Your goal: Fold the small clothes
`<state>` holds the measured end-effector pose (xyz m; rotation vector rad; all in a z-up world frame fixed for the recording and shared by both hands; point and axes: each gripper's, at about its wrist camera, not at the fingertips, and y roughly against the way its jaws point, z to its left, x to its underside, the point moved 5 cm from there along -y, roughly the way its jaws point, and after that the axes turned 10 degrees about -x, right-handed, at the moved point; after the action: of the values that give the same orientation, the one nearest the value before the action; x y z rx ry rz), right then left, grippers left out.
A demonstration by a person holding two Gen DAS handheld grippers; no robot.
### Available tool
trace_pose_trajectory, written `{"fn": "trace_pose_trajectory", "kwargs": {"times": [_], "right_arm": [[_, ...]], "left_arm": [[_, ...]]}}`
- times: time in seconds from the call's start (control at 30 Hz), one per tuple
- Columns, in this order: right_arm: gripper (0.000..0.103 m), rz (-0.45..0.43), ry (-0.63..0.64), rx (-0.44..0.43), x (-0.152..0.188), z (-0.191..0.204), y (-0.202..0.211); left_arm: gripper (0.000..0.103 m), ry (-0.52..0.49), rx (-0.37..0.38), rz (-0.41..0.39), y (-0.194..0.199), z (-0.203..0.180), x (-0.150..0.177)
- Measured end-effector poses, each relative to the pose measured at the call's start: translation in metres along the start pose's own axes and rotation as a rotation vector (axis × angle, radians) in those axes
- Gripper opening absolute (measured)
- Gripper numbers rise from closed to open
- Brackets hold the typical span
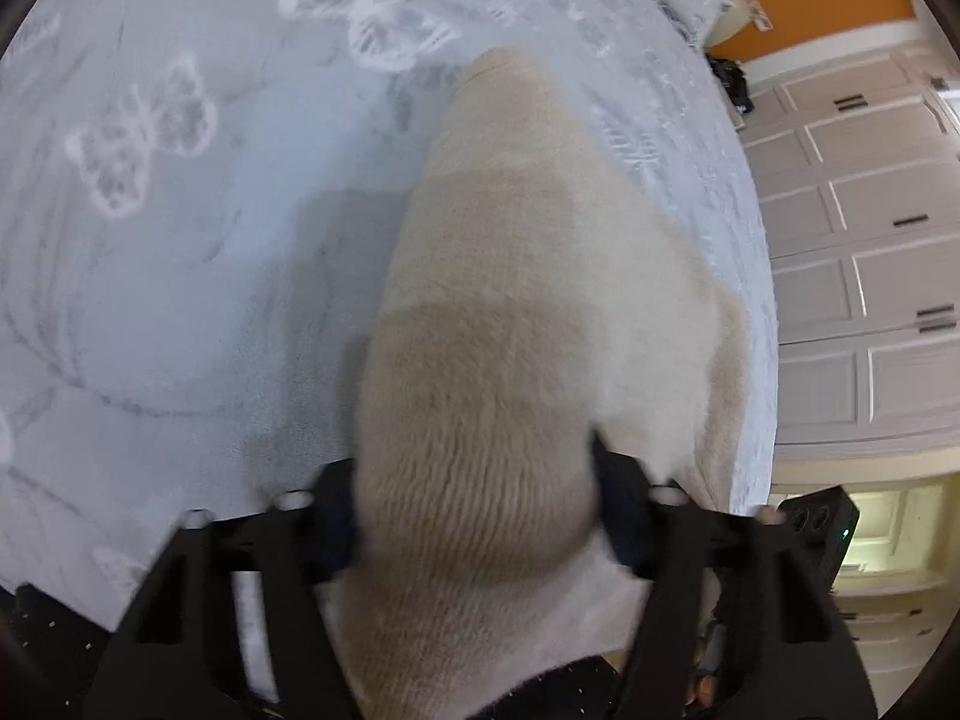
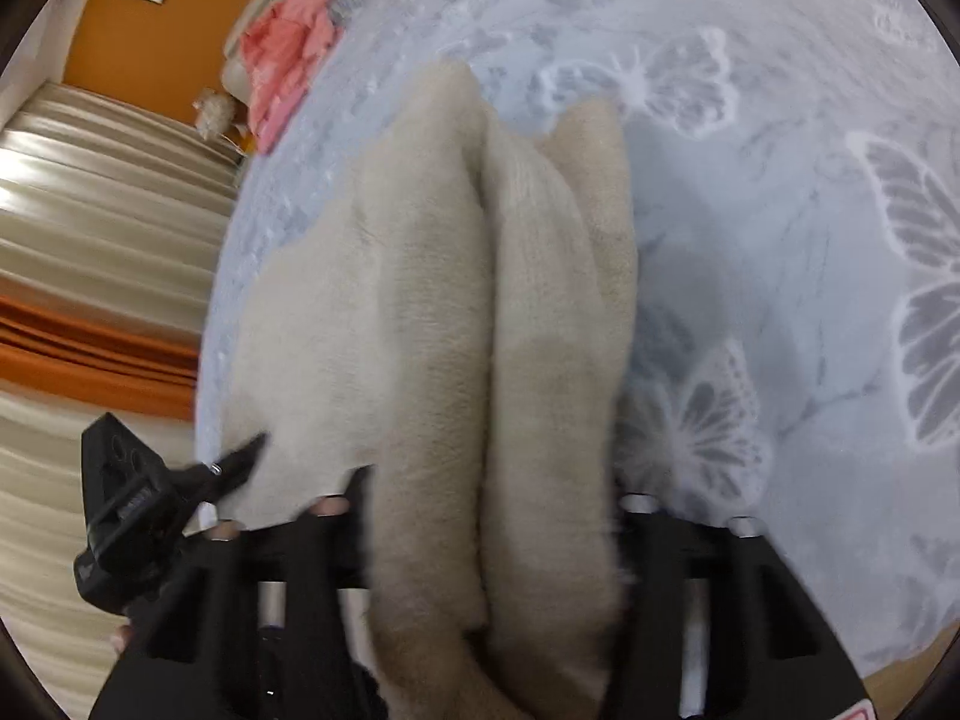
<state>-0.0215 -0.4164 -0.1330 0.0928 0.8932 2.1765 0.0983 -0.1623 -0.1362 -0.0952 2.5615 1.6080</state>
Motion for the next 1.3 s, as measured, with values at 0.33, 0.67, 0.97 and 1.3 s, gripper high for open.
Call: {"fn": "trace_pose_trajectory", "kwargs": {"times": [0.33,0.67,0.97,1.3], "right_arm": [[0.035,-0.099,0.064,-0.062,0.014,0.057,0.071],[0.035,-0.160,0.241,-0.086,0.072,0.124,0.144],[0.036,-0.222,0.420,-0.104,0.124,0.189,0.196],[0.036,-0.299,0.525,-0.172,0.133,0.249,0.225]], "left_arm": [[0.045,-0.162,-0.050,-0.141,0.095,-0.049,0.023],[0.046,-0.255,-0.070,-0.228,0.185,-0.048,0.085],[0.047,-0.343,-0.131,-0.379,0.266,-0.048,0.132],[0.048,-0.386,-0.129,-0.539,0.342,-0.054,0.136]]}}
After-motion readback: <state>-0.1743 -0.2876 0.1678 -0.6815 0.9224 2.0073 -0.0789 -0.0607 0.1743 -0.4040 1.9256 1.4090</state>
